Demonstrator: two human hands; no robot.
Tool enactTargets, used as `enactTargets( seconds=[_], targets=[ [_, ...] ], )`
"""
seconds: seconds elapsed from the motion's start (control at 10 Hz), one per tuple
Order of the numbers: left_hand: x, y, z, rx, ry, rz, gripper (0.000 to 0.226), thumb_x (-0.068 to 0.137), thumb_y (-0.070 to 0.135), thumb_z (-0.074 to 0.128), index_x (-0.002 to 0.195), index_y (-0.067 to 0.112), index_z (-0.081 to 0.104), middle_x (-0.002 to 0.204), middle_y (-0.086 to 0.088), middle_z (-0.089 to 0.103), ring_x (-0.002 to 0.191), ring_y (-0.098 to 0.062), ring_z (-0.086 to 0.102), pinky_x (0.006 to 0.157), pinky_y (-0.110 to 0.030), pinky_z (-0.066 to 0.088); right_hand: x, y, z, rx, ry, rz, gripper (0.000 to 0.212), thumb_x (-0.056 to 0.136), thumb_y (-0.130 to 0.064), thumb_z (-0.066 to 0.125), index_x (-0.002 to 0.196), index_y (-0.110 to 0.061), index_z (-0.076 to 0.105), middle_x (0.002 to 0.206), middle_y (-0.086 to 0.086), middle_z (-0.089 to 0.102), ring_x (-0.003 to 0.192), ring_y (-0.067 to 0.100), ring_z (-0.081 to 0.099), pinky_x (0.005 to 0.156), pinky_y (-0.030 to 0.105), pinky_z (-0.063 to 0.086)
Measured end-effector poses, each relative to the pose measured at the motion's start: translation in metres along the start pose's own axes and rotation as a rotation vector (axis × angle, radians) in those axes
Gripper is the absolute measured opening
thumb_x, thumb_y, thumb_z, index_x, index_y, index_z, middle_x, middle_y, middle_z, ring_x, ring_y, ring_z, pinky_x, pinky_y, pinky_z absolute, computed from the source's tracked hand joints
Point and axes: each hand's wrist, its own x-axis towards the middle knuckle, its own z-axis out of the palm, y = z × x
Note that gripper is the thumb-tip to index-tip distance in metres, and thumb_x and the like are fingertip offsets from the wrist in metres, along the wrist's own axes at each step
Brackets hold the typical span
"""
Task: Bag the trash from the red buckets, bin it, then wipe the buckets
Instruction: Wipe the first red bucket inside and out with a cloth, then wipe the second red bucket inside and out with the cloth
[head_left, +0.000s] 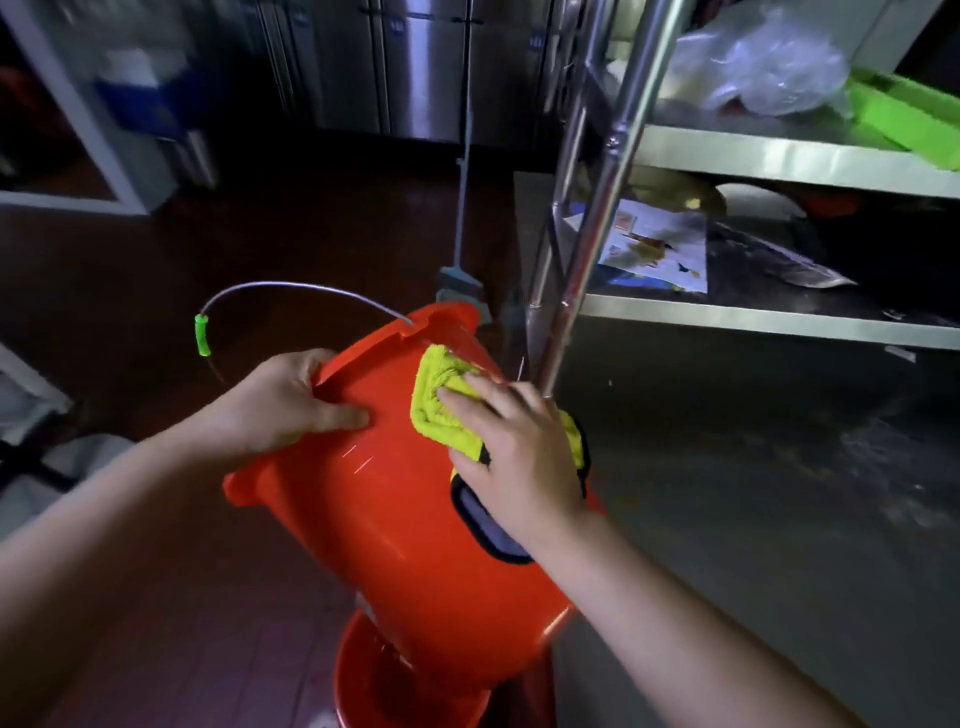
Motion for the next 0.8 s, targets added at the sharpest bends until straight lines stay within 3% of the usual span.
enactTargets(
  seconds=[0.1, 0.2, 0.3, 0.4, 0.5, 0.6, 0.7, 0.8],
  targets=[
    [0.022, -0.030, -0.036, 0.236, -0.066, 0.038, 0.023, 0.067, 0.009, 0.079, 0.081, 0.019, 0.065, 0.073, -0.002, 0.070, 0.065, -0.013, 0.068, 0.053, -0.021, 0.053, 0.005, -0.016, 0.042, 0.016, -0.089, 0.089, 0.053, 0.071, -0.023, 0.076, 0.122, -0.025, 0.062, 0.127, 0.001, 0.060, 0.098, 0.029, 0.057, 0.080, 0.046, 0.051],
    [0.051, -0.071, -0.060, 0.503, -0.189, 0.083, 0.023, 0.064, 0.020, 0.071, 0.086, 0.018, 0.062, 0.078, 0.001, 0.067, 0.072, -0.014, 0.064, 0.065, -0.031, 0.051, 0.000, -0.023, 0.083, 0.025, -0.189, 0.287, 0.052, 0.070, -0.023, 0.076, 0.121, -0.027, 0.064, 0.125, 0.000, 0.062, 0.098, 0.030, 0.059, 0.080, 0.044, 0.052],
    [0.081, -0.127, -0.064, 0.808, -0.348, 0.111, 0.034, 0.071, 0.031, 0.065, 0.101, 0.018, 0.059, 0.096, -0.001, 0.065, 0.088, -0.017, 0.062, 0.073, -0.030, 0.048, -0.016, -0.025, 0.122, 0.038, -0.314, 0.507, 0.050, 0.078, -0.027, 0.068, 0.127, -0.033, 0.058, 0.132, -0.006, 0.057, 0.110, 0.026, 0.054, 0.091, 0.041, 0.046],
    [0.110, -0.182, -0.053, 1.092, -0.396, 0.092, 0.032, 0.083, 0.033, 0.056, 0.113, 0.022, 0.053, 0.112, 0.000, 0.063, 0.105, -0.019, 0.060, 0.073, -0.024, 0.042, -0.038, -0.024, 0.153, 0.070, -0.378, 0.674, 0.048, 0.081, -0.028, 0.066, 0.128, -0.033, 0.057, 0.131, -0.008, 0.057, 0.113, 0.022, 0.052, 0.094, 0.040, 0.044],
    [0.137, -0.229, -0.034, 1.198, -0.379, 0.052, 0.025, 0.086, 0.027, 0.052, 0.111, 0.023, 0.053, 0.109, -0.002, 0.063, 0.104, -0.023, 0.061, 0.070, -0.026, 0.045, -0.061, -0.021, 0.179, 0.092, -0.457, 0.820, 0.050, 0.080, -0.028, 0.069, 0.128, -0.033, 0.057, 0.128, -0.008, 0.058, 0.112, 0.021, 0.053, 0.095, 0.037, 0.043],
    [0.165, -0.277, -0.010, 1.222, -0.517, 0.031, 0.029, 0.090, 0.026, 0.048, 0.115, 0.017, 0.059, 0.110, -0.013, 0.064, 0.105, -0.031, 0.059, 0.049, -0.011, 0.032, -0.085, -0.009, 0.208, 0.136, -0.516, 0.932, 0.049, 0.080, -0.031, 0.069, 0.127, -0.038, 0.056, 0.128, -0.015, 0.056, 0.113, 0.015, 0.053, 0.096, 0.033, 0.043],
    [0.201, -0.360, 0.035, 1.165, -0.472, 0.009, 0.033, 0.091, 0.024, 0.046, 0.117, 0.008, 0.059, 0.114, -0.019, 0.062, 0.107, -0.034, 0.057, 0.044, -0.004, 0.028, -0.108, 0.014, 0.248, 0.235, -0.562, 0.999, 0.052, 0.081, -0.027, 0.069, 0.130, -0.037, 0.054, 0.134, -0.018, 0.053, 0.119, 0.012, 0.052, 0.098, 0.031, 0.044],
    [0.225, -0.419, 0.073, 1.120, -0.428, 0.001, 0.035, 0.091, 0.022, 0.046, 0.117, 0.001, 0.059, 0.118, -0.024, 0.060, 0.111, -0.036, 0.054, 0.044, -0.001, 0.027, -0.126, 0.043, 0.297, 0.228, -0.629, 1.000, 0.049, 0.085, -0.028, 0.064, 0.132, -0.034, 0.052, 0.140, -0.016, 0.047, 0.125, 0.011, 0.047, 0.106, 0.027, 0.035]
  ],
)
